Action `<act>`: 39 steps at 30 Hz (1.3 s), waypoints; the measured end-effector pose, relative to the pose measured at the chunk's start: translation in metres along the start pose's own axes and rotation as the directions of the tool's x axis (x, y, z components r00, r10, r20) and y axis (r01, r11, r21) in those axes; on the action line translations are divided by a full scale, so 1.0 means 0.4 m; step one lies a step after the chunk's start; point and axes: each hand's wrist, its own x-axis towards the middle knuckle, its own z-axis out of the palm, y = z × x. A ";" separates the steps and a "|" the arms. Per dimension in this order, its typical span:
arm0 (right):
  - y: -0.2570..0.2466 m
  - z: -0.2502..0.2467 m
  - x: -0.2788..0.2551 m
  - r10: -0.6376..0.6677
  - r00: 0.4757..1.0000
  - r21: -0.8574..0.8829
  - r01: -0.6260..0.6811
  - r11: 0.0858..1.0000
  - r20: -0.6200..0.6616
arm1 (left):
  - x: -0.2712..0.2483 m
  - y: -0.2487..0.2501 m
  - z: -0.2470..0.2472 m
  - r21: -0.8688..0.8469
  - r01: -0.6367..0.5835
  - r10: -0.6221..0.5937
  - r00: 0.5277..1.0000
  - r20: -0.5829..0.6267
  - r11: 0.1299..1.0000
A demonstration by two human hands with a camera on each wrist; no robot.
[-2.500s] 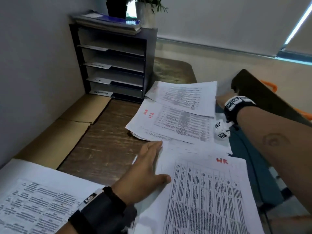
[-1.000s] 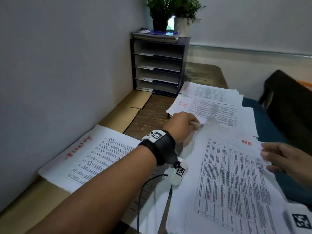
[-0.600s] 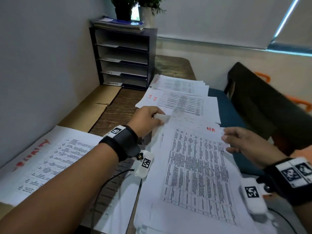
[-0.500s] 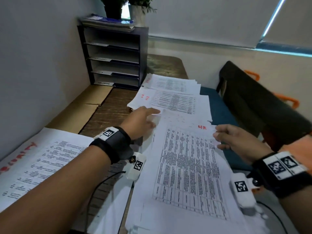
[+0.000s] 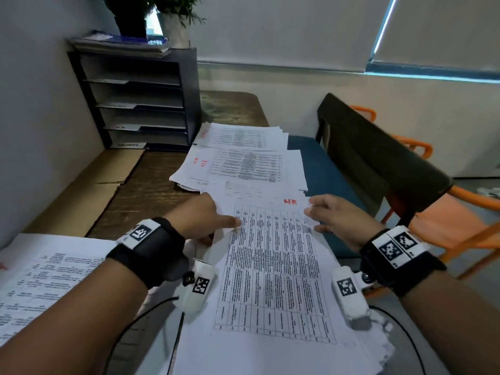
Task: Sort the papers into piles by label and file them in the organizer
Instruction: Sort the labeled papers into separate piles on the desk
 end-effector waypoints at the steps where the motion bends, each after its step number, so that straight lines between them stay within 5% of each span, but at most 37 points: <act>1: 0.005 0.000 0.000 0.001 1.000 0.009 -0.001 1.000 -0.005 | -0.003 0.002 0.002 -0.060 0.007 -0.006 1.000 0.020 0.998; 6: 0.014 -0.002 0.004 0.013 0.999 0.042 -0.011 0.999 -0.031 | -0.026 0.016 0.010 -0.295 0.026 0.020 0.988 0.151 0.955; 9: -0.006 -0.016 0.000 -0.026 0.994 0.082 0.035 0.996 -0.102 | -0.043 0.030 -0.002 -0.415 -0.057 0.100 0.991 0.084 0.908; 12: -0.015 -0.050 -0.003 -0.047 0.989 0.010 0.049 0.999 -0.137 | -0.028 0.028 -0.016 -0.654 -0.118 0.066 0.992 -0.103 0.748; 14: -0.021 -0.064 -0.009 -0.025 1.000 0.044 0.025 0.999 -0.012 | -0.001 0.014 -0.023 -0.770 -0.161 -0.014 0.976 -0.215 0.617; 18: -0.041 -0.059 -0.007 -0.060 0.987 0.442 -0.013 0.897 0.152 | 0.035 0.000 -0.026 -0.888 -0.236 -0.213 0.917 -0.338 0.393; 22: -0.033 -0.031 0.022 -0.081 0.977 0.590 -0.052 0.806 0.197 | 0.037 -0.007 -0.013 -0.939 -0.277 -0.290 0.899 -0.329 0.205; 24: -0.038 0.004 0.038 -0.079 0.966 0.563 -0.075 0.823 0.245 | 0.041 -0.007 0.000 -0.954 -0.238 -0.317 0.904 -0.287 0.185; 27: -0.062 0.039 0.083 -0.071 0.992 0.437 0.020 0.899 0.102 | 0.036 0.011 0.019 -0.971 -0.195 -0.138 0.967 -0.213 0.135; 28: -0.070 0.034 0.111 -0.088 0.996 0.397 0.080 0.914 0.000 | 0.032 0.014 0.020 -0.967 -0.171 -0.067 0.980 -0.187 0.191; 32: -0.126 -0.055 0.221 -0.105 0.941 0.191 0.173 0.966 -0.321 | 0.033 -0.012 0.019 -0.767 -0.120 0.031 0.991 -0.130 0.630; 35: -0.164 -0.123 0.277 -0.151 0.896 -0.151 0.095 0.984 -0.418 | 0.031 -0.021 0.015 -0.701 -0.089 0.009 0.993 -0.117 0.708; 39: -0.190 -0.159 0.311 -0.113 0.896 -0.313 -0.029 0.949 -0.429 | 0.027 -0.028 -0.015 -0.402 -0.065 0.017 0.993 -0.121 0.913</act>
